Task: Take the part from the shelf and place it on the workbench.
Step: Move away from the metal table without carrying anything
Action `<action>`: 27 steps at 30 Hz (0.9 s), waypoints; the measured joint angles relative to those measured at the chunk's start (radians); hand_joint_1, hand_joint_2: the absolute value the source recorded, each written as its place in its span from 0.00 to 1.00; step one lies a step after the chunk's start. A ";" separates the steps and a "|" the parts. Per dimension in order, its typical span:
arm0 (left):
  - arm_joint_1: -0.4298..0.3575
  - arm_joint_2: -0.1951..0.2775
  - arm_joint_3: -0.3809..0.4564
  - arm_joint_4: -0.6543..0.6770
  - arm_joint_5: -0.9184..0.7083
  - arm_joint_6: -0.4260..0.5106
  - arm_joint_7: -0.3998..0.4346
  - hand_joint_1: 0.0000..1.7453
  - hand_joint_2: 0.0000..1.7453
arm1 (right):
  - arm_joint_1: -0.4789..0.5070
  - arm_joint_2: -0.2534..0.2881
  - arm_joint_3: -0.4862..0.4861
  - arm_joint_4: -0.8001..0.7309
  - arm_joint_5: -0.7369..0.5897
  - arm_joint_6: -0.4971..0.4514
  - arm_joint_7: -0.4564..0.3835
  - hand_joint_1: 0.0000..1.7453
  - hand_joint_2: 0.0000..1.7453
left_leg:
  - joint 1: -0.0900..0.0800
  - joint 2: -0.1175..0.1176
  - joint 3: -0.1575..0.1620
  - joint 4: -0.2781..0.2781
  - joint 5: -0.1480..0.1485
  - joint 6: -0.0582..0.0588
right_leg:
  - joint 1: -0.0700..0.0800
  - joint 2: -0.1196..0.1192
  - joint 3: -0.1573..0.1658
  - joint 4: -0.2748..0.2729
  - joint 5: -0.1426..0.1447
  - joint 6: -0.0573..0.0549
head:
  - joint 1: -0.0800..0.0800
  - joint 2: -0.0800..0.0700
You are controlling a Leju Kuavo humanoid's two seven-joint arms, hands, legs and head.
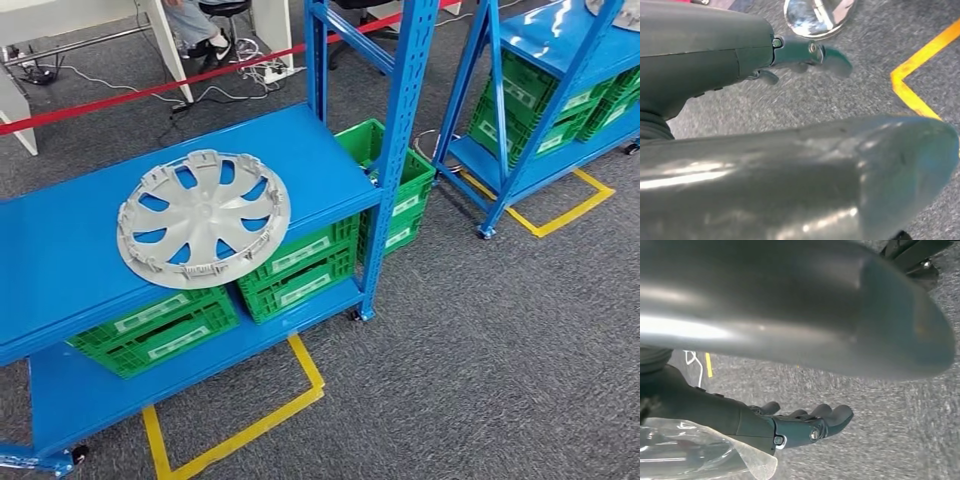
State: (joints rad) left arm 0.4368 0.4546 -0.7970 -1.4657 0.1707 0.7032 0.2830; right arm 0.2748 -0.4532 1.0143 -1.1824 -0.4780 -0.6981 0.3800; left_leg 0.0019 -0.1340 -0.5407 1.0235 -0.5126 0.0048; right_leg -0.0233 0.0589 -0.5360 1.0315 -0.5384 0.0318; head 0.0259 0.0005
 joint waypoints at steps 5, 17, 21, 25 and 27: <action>-0.005 0.000 0.000 0.002 0.000 0.000 -0.004 0.00 0.00 | -0.004 0.000 0.003 0.001 -0.008 0.000 -0.007 0.00 0.00 | 0.001 0.119 -0.091 0.181 -0.093 -0.028 | -0.002 -0.069 0.009 -0.010 -0.002 -0.025 | -0.009 0.000; -0.004 -0.003 -0.001 0.017 0.000 0.000 -0.008 0.00 0.00 | -0.020 0.000 0.007 0.005 -0.024 0.000 -0.021 0.00 0.00 | -0.004 0.164 -0.019 -0.001 0.017 0.011 | 0.006 -0.175 0.055 -0.008 -0.055 0.012 | -0.008 0.000; -0.011 -0.005 0.000 0.020 -0.003 0.000 -0.009 0.00 0.00 | -0.017 0.000 0.009 0.009 -0.027 0.000 -0.025 0.00 0.00 | 0.000 0.115 -0.013 -0.009 0.021 0.026 | 0.004 -0.069 -0.056 0.204 -0.161 0.015 | 0.000 0.000; -0.012 -0.011 0.001 0.026 0.001 0.000 -0.023 0.00 0.00 | -0.011 0.000 0.011 0.011 -0.022 0.000 -0.025 0.00 0.00 | -0.001 0.060 0.000 -0.008 0.012 0.026 | 0.003 -0.046 -0.070 0.150 -0.062 0.011 | 0.000 0.000; -0.011 -0.016 0.005 0.029 0.007 0.000 -0.033 0.00 0.00 | -0.009 0.001 0.010 0.012 -0.018 0.000 -0.025 0.00 0.00 | -0.002 0.036 0.004 -0.003 0.004 0.017 | 0.000 -0.005 -0.029 0.039 -0.002 0.007 | 0.000 0.000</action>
State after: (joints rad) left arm 0.4257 0.4386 -0.7919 -1.4366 0.1780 0.7030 0.2500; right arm 0.2657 -0.4526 1.0247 -1.1704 -0.4955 -0.6980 0.3551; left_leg -0.0005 -0.0975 -0.5366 1.0201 -0.5083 0.0222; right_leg -0.0238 0.0542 -0.5648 1.0709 -0.5409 0.0391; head 0.0256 0.0005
